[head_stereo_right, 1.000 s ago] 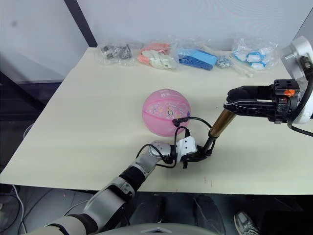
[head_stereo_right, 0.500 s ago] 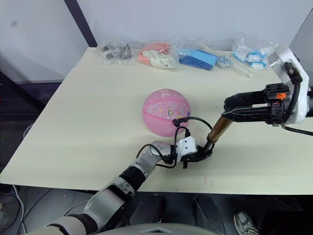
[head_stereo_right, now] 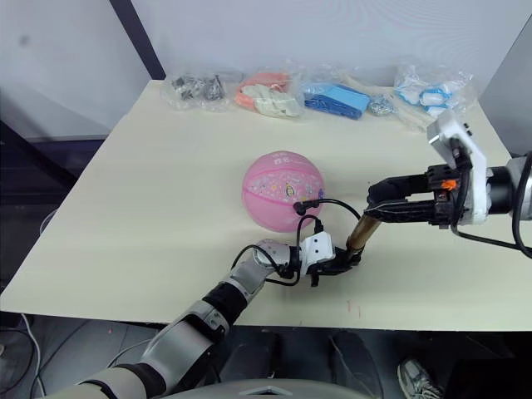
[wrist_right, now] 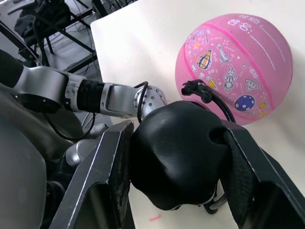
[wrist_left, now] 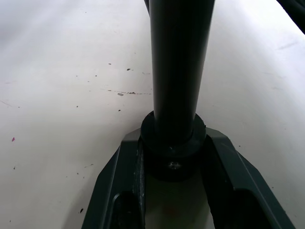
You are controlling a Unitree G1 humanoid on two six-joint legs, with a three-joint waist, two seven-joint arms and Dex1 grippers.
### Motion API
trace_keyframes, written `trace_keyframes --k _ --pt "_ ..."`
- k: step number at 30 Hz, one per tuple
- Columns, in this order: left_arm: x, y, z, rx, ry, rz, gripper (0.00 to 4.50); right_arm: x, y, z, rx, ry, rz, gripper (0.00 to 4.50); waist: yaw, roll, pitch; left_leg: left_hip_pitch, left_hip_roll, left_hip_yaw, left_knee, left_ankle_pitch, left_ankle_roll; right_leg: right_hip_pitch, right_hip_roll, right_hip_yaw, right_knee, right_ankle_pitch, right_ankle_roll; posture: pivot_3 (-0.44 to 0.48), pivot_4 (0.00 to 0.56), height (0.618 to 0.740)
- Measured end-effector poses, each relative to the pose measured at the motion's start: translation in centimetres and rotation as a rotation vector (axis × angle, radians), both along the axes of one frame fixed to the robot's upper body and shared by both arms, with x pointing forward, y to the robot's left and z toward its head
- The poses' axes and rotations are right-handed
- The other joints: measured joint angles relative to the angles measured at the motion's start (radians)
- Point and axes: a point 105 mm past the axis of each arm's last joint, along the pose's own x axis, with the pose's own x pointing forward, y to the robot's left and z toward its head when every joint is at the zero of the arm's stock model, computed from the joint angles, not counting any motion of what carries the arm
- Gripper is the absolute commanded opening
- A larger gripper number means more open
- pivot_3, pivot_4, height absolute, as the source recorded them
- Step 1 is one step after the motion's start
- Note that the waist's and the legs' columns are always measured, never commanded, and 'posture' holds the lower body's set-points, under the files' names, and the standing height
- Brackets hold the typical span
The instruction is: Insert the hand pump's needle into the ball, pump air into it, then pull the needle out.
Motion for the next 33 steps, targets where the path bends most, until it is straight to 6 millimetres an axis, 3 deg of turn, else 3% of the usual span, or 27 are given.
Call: trace_keyframes --k 20,33 --pt "0.0 0.0 0.0 0.007 -0.007 -0.005 1.1 0.2 0.5 -5.9 -0.033 -0.027 -0.051 2.3 0.0 -0.002 -0.001 0.001 -0.001 0.0 0.0 0.0 0.0 0.001 0.0 0.0 0.0 0.0 0.0 0.0 0.15 0.74" --pt "0.0 0.0 0.0 0.009 -0.008 -0.004 1.1 0.4 0.7 -5.9 -0.014 -0.036 -0.065 2.3 -0.001 -0.002 -0.001 0.001 -0.001 0.0 0.0 0.0 0.0 0.001 0.001 0.0 0.0 0.0 0.0 0.0 0.15 0.74"
